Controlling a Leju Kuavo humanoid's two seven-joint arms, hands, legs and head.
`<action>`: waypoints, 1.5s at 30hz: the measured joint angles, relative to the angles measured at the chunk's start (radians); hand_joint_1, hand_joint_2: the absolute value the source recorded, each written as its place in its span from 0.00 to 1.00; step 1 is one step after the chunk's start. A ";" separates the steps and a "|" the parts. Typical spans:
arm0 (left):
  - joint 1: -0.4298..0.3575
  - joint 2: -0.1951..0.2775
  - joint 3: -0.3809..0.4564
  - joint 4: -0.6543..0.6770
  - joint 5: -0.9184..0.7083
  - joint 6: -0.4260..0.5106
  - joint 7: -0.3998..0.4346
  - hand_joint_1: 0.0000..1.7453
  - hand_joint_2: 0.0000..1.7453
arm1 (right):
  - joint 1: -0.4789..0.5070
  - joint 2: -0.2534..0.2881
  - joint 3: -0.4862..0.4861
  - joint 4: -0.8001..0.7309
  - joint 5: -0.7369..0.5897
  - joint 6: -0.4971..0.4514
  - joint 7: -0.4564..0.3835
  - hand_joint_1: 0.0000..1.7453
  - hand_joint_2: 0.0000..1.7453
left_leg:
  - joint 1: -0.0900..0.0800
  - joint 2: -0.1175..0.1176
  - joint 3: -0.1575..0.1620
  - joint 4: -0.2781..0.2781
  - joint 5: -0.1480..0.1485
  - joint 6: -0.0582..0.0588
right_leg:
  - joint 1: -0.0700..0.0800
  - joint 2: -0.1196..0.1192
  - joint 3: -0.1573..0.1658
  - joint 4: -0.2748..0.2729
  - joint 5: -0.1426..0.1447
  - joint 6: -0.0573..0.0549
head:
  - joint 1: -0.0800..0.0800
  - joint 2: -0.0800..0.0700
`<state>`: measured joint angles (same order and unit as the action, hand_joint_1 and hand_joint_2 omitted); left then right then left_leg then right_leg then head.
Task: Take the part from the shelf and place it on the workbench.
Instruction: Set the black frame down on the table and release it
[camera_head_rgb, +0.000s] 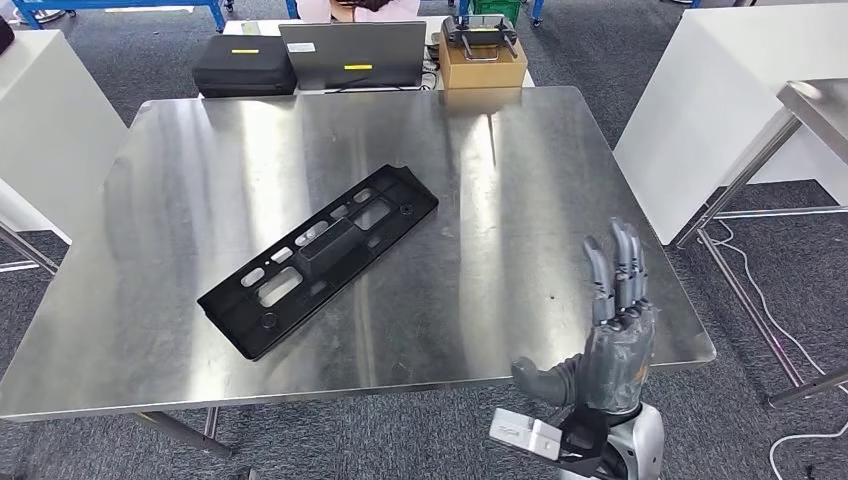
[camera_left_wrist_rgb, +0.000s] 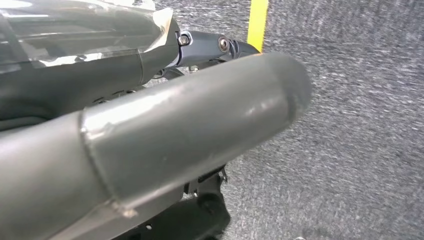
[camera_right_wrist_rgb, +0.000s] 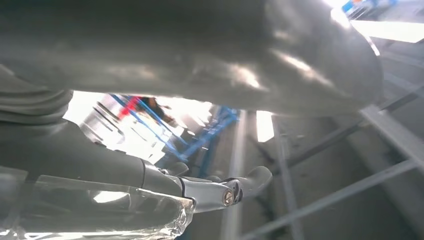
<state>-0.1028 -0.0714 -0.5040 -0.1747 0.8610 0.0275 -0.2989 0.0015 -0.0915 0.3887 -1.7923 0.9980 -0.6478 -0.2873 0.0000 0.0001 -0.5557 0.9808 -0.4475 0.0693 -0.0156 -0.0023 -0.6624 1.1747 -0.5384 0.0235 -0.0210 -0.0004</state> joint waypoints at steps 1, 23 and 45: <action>0.001 0.000 0.001 0.000 0.002 0.002 0.000 0.00 0.00 | 0.009 0.006 -0.020 0.008 -0.046 -0.008 -0.018 0.00 0.00 | -0.003 0.000 -0.007 0.000 0.005 0.002 | 0.000 0.000 -0.022 0.063 -0.029 -0.001 | 0.001 0.000; 0.020 -0.004 0.055 0.000 0.026 0.021 -0.010 0.00 0.00 | -0.151 0.098 -0.771 1.081 -0.858 0.070 -0.374 0.00 0.00 | 0.013 -0.005 0.048 0.027 -0.050 -0.055 | -0.009 -0.006 0.108 -0.207 0.111 -0.003 | -0.003 0.000; 0.040 -0.017 0.068 0.001 0.020 0.018 0.014 0.00 0.00 | -0.082 0.182 -0.592 1.573 -0.482 0.188 0.354 0.00 0.00 | 0.003 -0.004 -0.083 0.126 -0.075 -0.053 | -0.007 -0.002 0.168 -0.220 0.057 -0.027 | 0.003 0.000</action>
<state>-0.0627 -0.0888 -0.4364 -0.1740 0.8805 0.0450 -0.2845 -0.0806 0.0908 -0.2037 -0.2196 0.5156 -0.4597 0.0667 0.0034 -0.0036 -0.6386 1.1064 -0.5226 0.0162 -0.0228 -0.0044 -0.4941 0.9549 -0.4812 -0.0038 -0.0182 -0.0004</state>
